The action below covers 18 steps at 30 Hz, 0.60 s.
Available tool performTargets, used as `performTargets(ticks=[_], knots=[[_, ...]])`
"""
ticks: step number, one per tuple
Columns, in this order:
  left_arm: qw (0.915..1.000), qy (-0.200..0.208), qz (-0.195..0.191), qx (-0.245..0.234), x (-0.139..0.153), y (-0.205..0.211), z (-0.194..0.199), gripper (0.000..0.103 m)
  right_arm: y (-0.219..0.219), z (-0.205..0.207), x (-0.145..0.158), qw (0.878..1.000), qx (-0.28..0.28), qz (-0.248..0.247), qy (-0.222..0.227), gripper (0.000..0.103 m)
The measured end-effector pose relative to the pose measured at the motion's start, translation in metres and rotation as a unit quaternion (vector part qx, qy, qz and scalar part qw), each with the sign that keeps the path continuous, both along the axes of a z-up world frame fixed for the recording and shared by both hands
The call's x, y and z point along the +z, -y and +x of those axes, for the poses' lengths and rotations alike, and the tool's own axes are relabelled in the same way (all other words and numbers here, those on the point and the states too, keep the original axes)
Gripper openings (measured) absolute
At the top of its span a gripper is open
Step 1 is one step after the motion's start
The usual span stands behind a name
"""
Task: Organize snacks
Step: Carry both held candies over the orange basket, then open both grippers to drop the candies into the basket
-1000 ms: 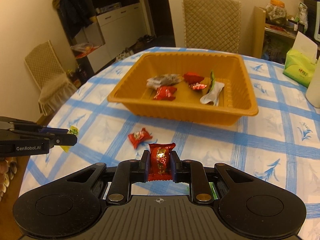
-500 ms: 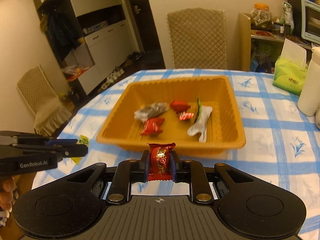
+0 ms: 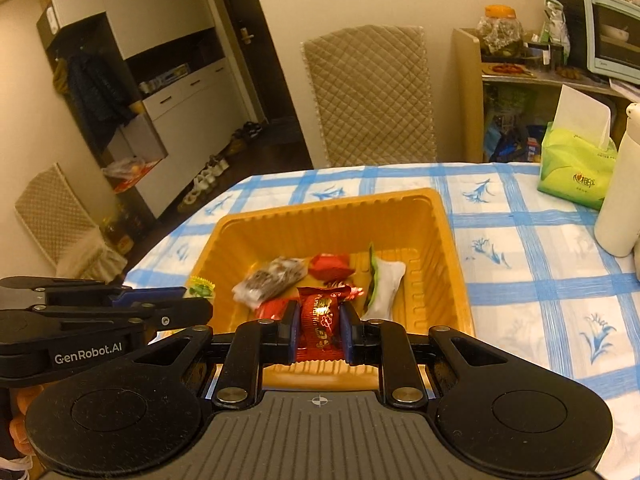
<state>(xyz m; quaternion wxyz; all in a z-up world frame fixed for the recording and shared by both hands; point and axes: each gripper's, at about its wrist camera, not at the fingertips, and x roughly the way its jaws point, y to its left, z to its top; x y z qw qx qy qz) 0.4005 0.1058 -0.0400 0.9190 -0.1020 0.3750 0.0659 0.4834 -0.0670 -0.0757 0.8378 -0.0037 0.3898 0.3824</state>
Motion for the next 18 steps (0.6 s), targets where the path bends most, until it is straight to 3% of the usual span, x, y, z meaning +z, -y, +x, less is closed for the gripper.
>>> performTargets(ticks=[18], knots=[[0.9994, -0.031, -0.013, 0.001, -0.022, -0.013, 0.060, 0.018, -0.016, 0.050, -0.027, 0.998, -0.037, -0.016, -0.045, 0.021]])
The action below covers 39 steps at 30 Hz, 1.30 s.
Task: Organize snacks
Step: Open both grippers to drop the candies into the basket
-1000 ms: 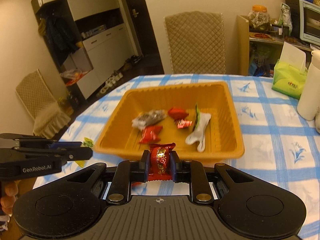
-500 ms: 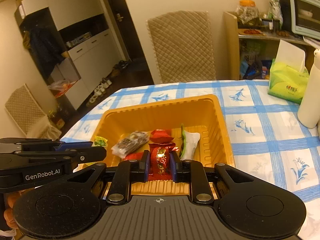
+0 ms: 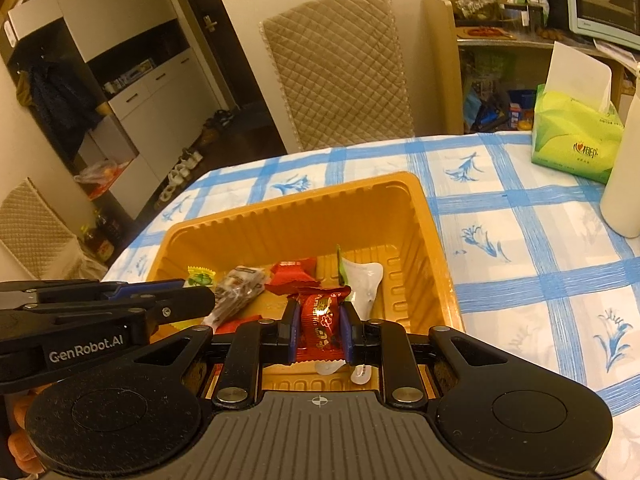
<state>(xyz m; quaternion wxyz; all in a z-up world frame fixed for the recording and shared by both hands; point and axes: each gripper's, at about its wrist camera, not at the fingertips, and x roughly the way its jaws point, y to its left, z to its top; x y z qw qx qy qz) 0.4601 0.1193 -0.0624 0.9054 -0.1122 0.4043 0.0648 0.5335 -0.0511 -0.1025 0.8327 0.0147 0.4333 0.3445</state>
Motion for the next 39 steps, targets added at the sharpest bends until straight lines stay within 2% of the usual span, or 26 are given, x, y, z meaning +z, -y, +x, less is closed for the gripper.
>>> performTargets(ticks=[17, 22, 39], knots=[[0.9997, -0.022, -0.006, 0.003, -0.016, -0.005, 0.008, 0.019, -0.003, 0.008, -0.008, 1.000, 0.000, -0.002, -0.011, 0.021], [0.9998, -0.017, -0.003, 0.007, -0.013, -0.006, 0.007, 0.033, -0.003, 0.008, -0.008, 1.000, 0.001, -0.001, -0.012, 0.021], [0.9997, -0.016, 0.002, 0.020, -0.011, -0.018, 0.003, 0.040, -0.023, 0.009, -0.016, 0.999, 0.025, -0.011, -0.018, 0.021]])
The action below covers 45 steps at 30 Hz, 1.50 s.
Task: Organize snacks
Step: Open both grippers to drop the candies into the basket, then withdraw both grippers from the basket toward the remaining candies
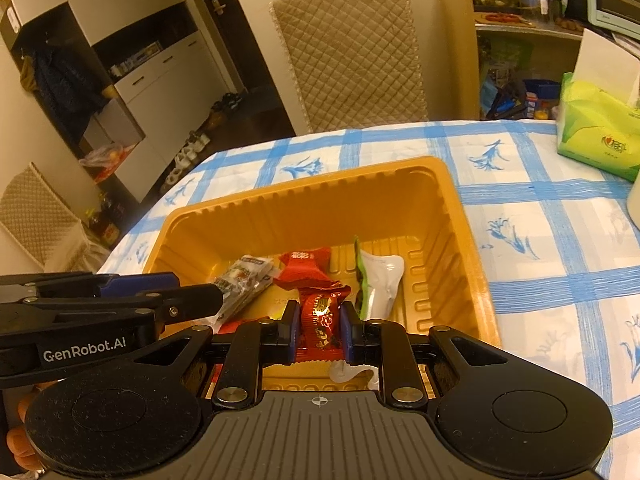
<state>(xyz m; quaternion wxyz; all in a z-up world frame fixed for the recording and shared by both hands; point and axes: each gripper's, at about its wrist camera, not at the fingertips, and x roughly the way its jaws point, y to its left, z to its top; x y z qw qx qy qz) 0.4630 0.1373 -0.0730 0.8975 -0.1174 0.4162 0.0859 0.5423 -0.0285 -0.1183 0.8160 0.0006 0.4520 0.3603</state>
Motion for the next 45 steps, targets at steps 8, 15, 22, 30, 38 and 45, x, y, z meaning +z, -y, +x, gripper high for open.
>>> performTargets(ticks=[8, 15, 22, 30, 38, 45], knots=[[1.0000, -0.004, -0.002, 0.004, -0.002, -0.003, -0.002, 0.044, -0.007, 0.004, -0.011, 1.000, 0.001, -0.014, -0.008, 0.022], [1.0000, -0.002, -0.001, 0.008, -0.002, -0.005, -0.004, 0.051, -0.004, 0.005, -0.010, 1.000, -0.014, -0.008, -0.006, 0.060], [0.9998, 0.006, 0.006, 0.017, 0.002, -0.005, -0.008, 0.067, 0.004, 0.006, -0.005, 1.000, -0.031, -0.003, 0.000, 0.072], [0.9994, 0.014, 0.013, 0.028, 0.009, -0.004, -0.017, 0.080, 0.014, 0.001, 0.003, 0.999, -0.045, 0.005, 0.017, 0.087], [0.9988, 0.027, 0.021, 0.035, 0.022, 0.001, -0.036, 0.087, 0.026, -0.012, 0.020, 0.998, -0.050, 0.020, 0.036, 0.093], [0.9976, 0.046, 0.023, 0.045, 0.039, 0.008, -0.058, 0.088, 0.042, -0.032, 0.037, 0.996, -0.052, 0.032, 0.059, 0.094]])
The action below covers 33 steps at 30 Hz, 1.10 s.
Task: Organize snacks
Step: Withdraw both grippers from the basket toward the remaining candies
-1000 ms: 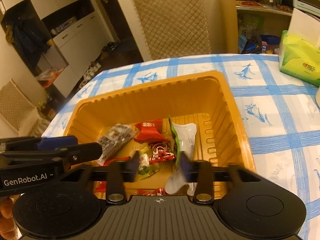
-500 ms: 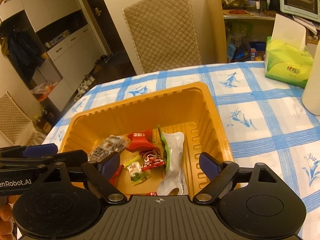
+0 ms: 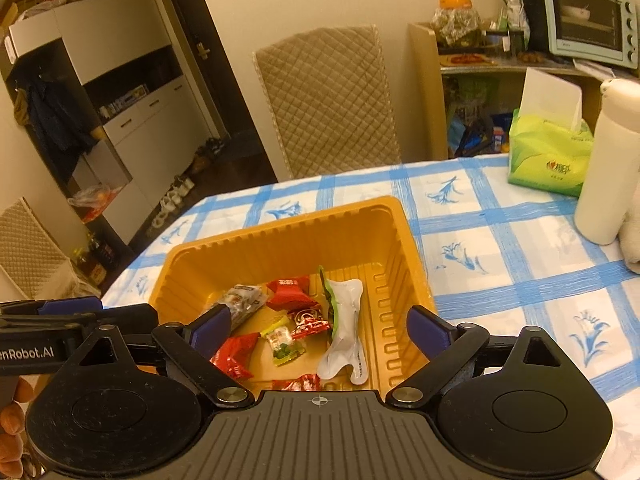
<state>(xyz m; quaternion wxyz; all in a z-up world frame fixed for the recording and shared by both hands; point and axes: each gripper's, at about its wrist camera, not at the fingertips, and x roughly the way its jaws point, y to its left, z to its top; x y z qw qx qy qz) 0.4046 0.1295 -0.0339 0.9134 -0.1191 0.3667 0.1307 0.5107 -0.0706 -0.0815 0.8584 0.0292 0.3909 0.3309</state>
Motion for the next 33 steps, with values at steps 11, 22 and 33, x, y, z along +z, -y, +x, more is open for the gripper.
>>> performTargets(ticks=[11, 22, 33], knots=[[0.9996, 0.027, 0.000, -0.011, 0.022, 0.020, -0.043, 0.088, 0.029, -0.037, 0.023, 1.000, -0.001, 0.024, 0.017, 0.095], [0.9985, 0.052, -0.012, -0.014, 0.038, 0.044, -0.096, 0.088, 0.060, -0.083, 0.040, 0.999, -0.009, 0.042, 0.026, 0.095], [0.9983, 0.049, -0.017, -0.028, 0.036, 0.067, -0.142, 0.088, 0.086, -0.126, 0.045, 0.999, 0.000, 0.035, 0.025, 0.095]])
